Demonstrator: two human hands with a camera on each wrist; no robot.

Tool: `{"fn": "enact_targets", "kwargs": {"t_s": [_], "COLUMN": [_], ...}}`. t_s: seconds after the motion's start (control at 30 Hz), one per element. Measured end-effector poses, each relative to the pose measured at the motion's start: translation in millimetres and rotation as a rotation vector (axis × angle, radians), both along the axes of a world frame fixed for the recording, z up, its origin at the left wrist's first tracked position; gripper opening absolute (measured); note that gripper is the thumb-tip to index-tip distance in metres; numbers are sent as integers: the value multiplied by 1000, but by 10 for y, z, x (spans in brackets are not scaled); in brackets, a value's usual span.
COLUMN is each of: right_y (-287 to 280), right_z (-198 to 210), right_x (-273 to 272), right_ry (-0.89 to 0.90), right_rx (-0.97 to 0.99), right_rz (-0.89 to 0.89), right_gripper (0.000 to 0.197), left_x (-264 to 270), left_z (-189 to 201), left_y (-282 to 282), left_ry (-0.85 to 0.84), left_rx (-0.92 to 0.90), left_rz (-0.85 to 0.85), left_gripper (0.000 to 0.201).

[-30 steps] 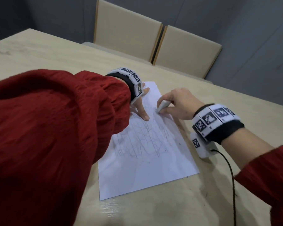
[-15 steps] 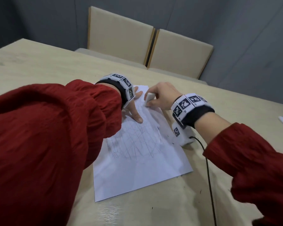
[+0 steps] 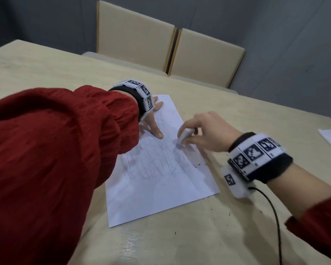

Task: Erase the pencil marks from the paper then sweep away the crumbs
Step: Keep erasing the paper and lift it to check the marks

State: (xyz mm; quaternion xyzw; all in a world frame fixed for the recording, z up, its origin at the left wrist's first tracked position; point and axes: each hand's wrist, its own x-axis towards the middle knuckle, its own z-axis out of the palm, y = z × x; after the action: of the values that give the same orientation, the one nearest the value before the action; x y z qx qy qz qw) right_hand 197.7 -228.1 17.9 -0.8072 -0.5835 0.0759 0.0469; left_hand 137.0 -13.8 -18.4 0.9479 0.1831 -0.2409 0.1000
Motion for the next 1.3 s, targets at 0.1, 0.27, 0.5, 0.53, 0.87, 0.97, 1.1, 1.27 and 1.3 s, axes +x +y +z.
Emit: {"fn": "enact_targets", "kwargs": {"t_s": [0.1,0.27,0.5,0.53,0.87,0.97,1.1,1.27,1.3], "right_y": [317,-57,-406,-277,-24,-499,-732,-76,88], "right_z": [-75,-81,37,55,-86,-48,-8,15,4], "right_x": [63,-38,-126,-100,-21,-171,-212,78,168], "right_ry": [29,133,193,178,60,110,155,130,98], "right_rx": [32,-3,-129,-93,10,-30,-109,161,201], "right_rz": [-44,-48,74,71,2,67,93,23,-6], "right_gripper": [8,14,12,12,11,16,17,14,13], "left_x": [12,20,-3,-3,-46,-43,-47,-58,-62], "left_z": [-2,-23,11,15,24,16,-2,-5,-8], "left_y": [8,26,8,6,-34,-29,-47,-26,-27], "left_ry": [13,6,18,16,-18,-29,-64,-50,-49], "left_rx": [1,-16,-7,-1,-74,-100,47,-76,-102], "left_rz": [1,10,-1,-5,39,51,12,65,74], "left_gripper": [155,143,147,147,149,147,132,149,154]}}
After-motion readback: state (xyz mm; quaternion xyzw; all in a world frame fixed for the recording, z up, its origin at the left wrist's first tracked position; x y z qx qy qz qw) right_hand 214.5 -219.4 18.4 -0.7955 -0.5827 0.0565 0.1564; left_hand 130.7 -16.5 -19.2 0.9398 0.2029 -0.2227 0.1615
